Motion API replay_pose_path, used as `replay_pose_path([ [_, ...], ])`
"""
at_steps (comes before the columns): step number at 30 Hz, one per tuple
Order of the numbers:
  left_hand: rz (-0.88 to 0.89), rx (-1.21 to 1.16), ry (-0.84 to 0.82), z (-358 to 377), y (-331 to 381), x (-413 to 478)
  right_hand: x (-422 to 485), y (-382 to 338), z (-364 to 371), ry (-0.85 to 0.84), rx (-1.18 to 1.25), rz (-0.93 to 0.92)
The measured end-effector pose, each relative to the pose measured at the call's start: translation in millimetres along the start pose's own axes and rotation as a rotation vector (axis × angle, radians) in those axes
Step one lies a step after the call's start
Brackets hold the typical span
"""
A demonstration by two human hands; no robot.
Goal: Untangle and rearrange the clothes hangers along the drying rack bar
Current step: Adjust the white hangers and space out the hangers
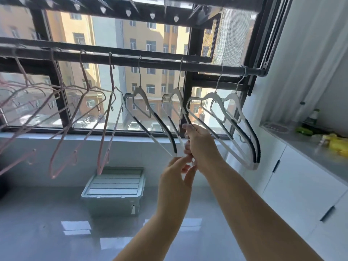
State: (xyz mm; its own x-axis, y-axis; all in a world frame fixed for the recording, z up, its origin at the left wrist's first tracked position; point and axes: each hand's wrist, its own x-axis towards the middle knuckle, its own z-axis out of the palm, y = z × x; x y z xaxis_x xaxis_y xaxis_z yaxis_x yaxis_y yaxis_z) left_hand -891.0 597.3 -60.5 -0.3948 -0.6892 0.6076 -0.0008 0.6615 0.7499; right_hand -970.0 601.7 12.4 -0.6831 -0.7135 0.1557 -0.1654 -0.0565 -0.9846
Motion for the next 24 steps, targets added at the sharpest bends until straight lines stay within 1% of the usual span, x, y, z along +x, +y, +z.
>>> replay_pose_path([
  [6, -0.004, -0.092, 0.012, 7.4, 2.6, -0.9, -3.7, 0.8, -13.6, 0.019, 0.051, 0.000],
  [10, 0.005, -0.084, -0.016, 11.6, 2.1, -4.8, -6.5, 4.8, -18.8, 0.047, -0.025, -0.026],
  [15, -0.005, -0.088, -0.056, 16.0, 2.6, -2.6, -5.3, 4.5, -22.9, 0.044, 0.011, -0.017],
  [18, 0.003, -0.119, -0.060, 15.5, 3.6, -4.5, -4.9, 4.5, -27.1, 0.046, -0.038, -0.025],
  [19, 0.033, -0.124, -0.028, 13.7, 3.3, -5.8, -5.0, 4.0, -28.7, 0.047, -0.079, -0.036],
  [21, 0.142, -0.131, 0.096, 7.3, 2.7, -8.3, -6.0, 0.7, -31.0, 0.054, -0.230, -0.063],
  [22, 0.186, -0.138, 0.160, 2.8, 2.9, -8.8, -7.0, -0.9, -32.4, 0.060, -0.366, -0.085],
  [24, 0.214, -0.127, 0.262, -7.2, 2.9, -5.7, -9.8, -1.9, -35.1, 0.122, -0.764, -0.152],
])
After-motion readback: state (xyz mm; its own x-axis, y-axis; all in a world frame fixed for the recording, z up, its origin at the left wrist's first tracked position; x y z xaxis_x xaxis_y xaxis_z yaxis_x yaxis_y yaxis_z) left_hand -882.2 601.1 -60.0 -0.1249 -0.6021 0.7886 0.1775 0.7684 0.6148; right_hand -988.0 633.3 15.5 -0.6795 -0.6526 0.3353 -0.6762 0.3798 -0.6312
